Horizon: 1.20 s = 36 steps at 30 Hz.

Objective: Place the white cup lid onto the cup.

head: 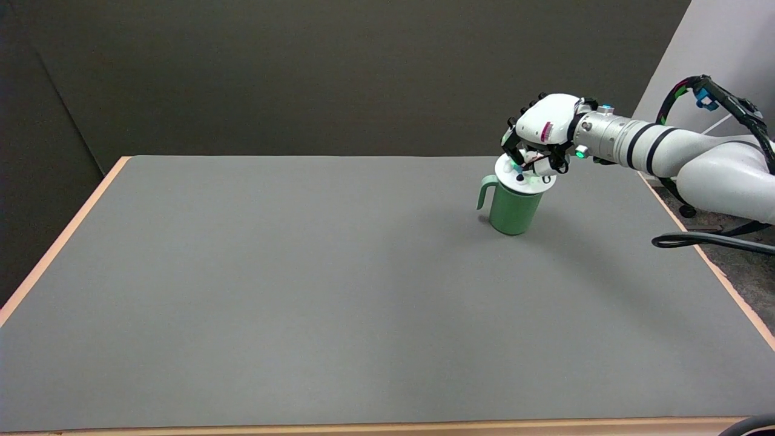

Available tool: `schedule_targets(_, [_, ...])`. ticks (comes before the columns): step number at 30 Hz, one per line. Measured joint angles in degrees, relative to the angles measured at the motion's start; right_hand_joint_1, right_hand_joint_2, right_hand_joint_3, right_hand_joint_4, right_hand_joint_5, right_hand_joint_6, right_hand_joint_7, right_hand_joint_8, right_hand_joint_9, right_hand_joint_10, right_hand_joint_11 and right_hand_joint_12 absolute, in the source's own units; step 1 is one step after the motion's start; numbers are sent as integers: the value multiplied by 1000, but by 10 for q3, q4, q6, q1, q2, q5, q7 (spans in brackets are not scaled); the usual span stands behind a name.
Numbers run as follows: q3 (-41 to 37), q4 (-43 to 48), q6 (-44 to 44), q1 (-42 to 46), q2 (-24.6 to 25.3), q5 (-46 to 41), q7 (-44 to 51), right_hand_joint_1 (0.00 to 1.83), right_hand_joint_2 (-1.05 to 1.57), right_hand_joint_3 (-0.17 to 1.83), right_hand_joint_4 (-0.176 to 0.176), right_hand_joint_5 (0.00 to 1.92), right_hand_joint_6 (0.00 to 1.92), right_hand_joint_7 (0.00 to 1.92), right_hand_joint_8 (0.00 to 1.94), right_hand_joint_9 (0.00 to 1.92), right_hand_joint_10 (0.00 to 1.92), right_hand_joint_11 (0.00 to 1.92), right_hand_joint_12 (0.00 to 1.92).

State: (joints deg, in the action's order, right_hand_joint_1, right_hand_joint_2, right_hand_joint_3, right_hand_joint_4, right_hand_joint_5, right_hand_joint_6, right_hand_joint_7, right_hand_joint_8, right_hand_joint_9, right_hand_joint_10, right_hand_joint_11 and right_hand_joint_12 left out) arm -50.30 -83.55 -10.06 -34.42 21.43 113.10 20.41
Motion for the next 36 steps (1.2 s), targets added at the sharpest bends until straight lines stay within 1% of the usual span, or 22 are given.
schedule_targets(24, [4,7,20,10,1,-2,0,951,1072,244,176,829,1235,1093,494,1099,460,870,1079])
schedule_targets(25, [5,7,21,10,1,-2,0,949,1076,242,176,824,1240,1088,473,1082,460,871,1075])
schedule_targets(27, [6,7,23,11,1,-3,0,965,1063,237,176,850,1198,1077,357,1050,374,870,1101])
schedule_targets(30, [8,8,27,12,2,-3,0,947,1081,239,176,815,1246,1014,325,1016,365,878,1060])
schedule_targets(31, [9,8,29,12,2,-3,0,914,935,549,176,807,793,995,296,1010,353,874,1060])
schedule_targets(32, [9,9,30,13,2,-3,0,880,777,884,176,800,303,975,263,1005,336,871,1053])
schedule_targets(35, [11,11,34,13,2,-3,0,873,761,930,176,736,234,890,239,979,343,900,970])
schedule_targets(36, [11,11,34,13,2,-3,0,860,733,953,176,685,213,842,238,951,349,910,918])
